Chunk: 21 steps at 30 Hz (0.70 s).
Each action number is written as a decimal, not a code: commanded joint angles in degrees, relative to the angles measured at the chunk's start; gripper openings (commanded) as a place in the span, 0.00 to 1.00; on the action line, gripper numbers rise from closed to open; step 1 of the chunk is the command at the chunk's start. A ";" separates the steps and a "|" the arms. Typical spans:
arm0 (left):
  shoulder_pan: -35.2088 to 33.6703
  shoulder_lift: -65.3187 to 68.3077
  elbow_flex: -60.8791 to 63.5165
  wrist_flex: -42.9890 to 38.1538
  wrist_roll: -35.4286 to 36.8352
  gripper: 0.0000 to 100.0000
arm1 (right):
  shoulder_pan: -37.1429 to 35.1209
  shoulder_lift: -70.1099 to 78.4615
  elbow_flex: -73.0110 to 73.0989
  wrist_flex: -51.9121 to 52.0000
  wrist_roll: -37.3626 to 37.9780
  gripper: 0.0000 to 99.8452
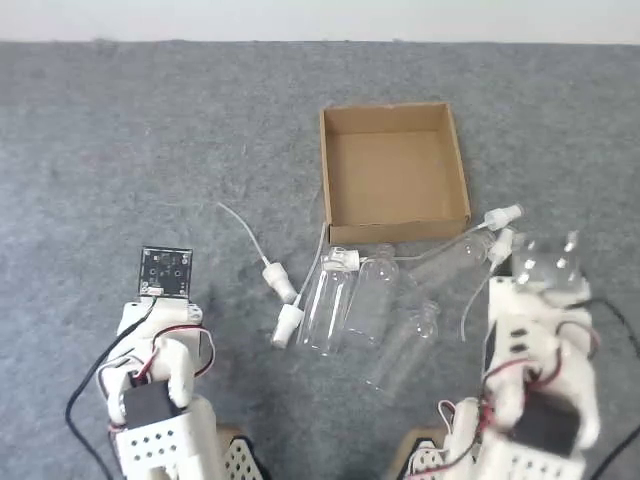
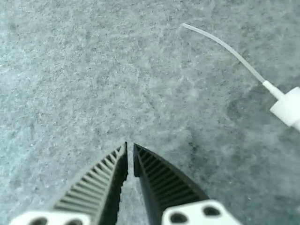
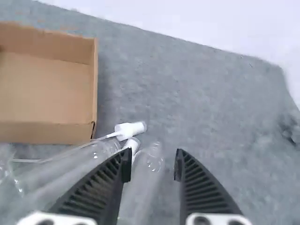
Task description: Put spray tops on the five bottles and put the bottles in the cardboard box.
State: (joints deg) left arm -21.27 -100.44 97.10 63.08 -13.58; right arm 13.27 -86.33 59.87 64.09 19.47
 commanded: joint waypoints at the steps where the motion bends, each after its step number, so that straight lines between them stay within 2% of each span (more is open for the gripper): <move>1: -0.26 -0.62 -0.40 0.44 -0.35 0.02 | 0.75 26.33 -15.56 5.41 -3.25 0.18; 5: -0.26 -0.44 -0.40 0.44 -0.35 0.02 | 1.10 45.67 -22.07 4.97 -2.99 0.26; 10: -0.18 -0.44 -0.40 0.44 -0.35 0.02 | 1.19 63.69 -26.11 -1.27 -4.04 0.26; 18: -0.18 -0.44 -0.40 0.44 -0.35 0.02 | 4.26 81.27 -29.01 -9.89 -6.33 0.25; 21: -0.09 -0.44 -0.40 0.44 -0.35 0.02 | 6.02 85.32 -29.10 -12.88 -6.15 0.22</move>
State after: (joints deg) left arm -21.27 -100.44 97.10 63.08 -13.58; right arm 16.88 -3.69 34.20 55.21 13.67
